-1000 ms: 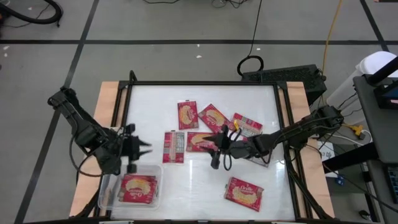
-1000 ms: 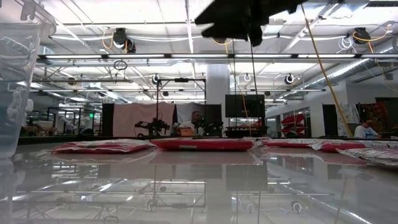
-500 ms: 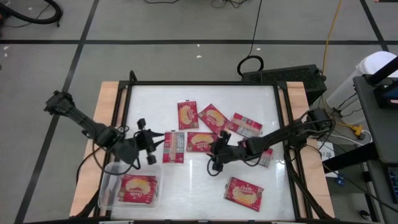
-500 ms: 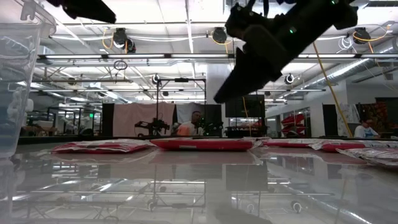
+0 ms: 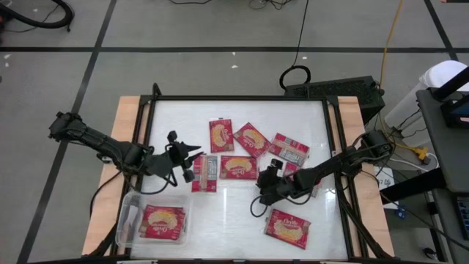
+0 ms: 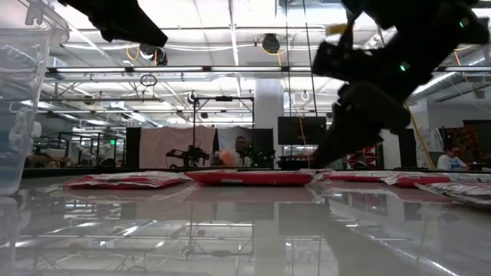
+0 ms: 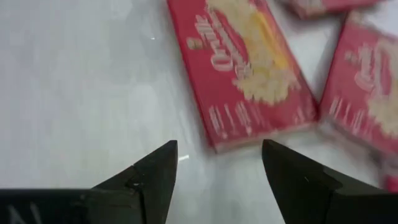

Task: Sort popcorn bags into baskets
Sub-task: Put the popcorn bag into the transparent bin

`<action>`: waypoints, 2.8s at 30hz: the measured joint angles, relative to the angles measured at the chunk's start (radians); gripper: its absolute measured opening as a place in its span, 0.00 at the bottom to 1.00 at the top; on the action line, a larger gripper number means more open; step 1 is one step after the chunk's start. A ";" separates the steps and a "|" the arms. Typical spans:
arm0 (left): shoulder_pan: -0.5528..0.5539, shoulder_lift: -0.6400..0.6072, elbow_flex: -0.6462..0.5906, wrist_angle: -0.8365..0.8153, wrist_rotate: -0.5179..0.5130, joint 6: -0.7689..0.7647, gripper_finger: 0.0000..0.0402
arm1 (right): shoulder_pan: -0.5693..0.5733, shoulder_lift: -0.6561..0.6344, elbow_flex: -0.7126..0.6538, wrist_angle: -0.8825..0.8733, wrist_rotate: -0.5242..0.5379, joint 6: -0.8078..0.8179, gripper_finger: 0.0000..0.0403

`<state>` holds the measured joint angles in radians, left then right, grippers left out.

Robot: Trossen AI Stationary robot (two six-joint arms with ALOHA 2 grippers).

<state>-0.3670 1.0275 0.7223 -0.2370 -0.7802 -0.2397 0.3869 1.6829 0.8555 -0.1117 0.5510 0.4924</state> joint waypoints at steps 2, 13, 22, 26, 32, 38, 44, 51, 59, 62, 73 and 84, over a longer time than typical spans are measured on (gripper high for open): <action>0.026 0.000 -0.008 0.025 0.025 0.011 0.24 | 0.001 0.000 -0.043 0.064 0.000 0.020 0.57; 0.126 0.000 -0.009 0.087 0.128 0.077 0.24 | -0.032 0.000 -0.221 0.417 -0.036 0.068 0.57; 0.177 0.075 -0.009 0.158 0.180 0.133 0.24 | -0.068 0.099 -0.225 0.527 -0.046 0.111 0.50; 0.191 0.128 -0.009 0.194 0.207 0.136 0.24 | -0.075 0.150 -0.223 0.599 -0.020 0.138 0.36; 0.213 0.174 -0.009 0.189 0.211 0.133 0.24 | -0.079 0.154 -0.225 0.655 -0.001 0.095 0.07; 0.225 0.186 -0.009 0.249 0.295 0.126 0.24 | -0.082 0.113 -0.227 0.723 -0.028 -0.036 0.02; 0.223 0.185 -0.009 0.321 0.474 0.094 0.26 | -0.064 0.023 -0.227 0.700 -0.118 -0.237 0.00; 0.190 0.281 -0.007 0.499 0.563 0.117 0.42 | -0.031 -0.104 -0.226 0.676 -0.137 -0.366 0.00; 0.149 0.404 -0.008 0.681 0.567 0.166 0.64 | -0.033 -0.218 -0.225 0.636 -0.098 -0.417 0.00; 0.149 0.412 -0.008 0.671 0.541 0.156 0.68 | -0.039 -0.250 -0.225 0.649 -0.046 -0.426 0.00; 0.190 0.412 -0.008 0.633 0.459 0.065 0.66 | -0.080 -0.301 -0.226 0.719 -0.001 -0.544 0.00; 0.214 0.394 -0.008 0.647 0.522 0.054 0.65 | -0.082 -0.303 -0.225 0.946 -0.186 -0.959 0.00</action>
<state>-0.1535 1.4215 0.7141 0.4097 -0.2584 -0.1854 0.3049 1.3796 0.6300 0.8339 0.3651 -0.4665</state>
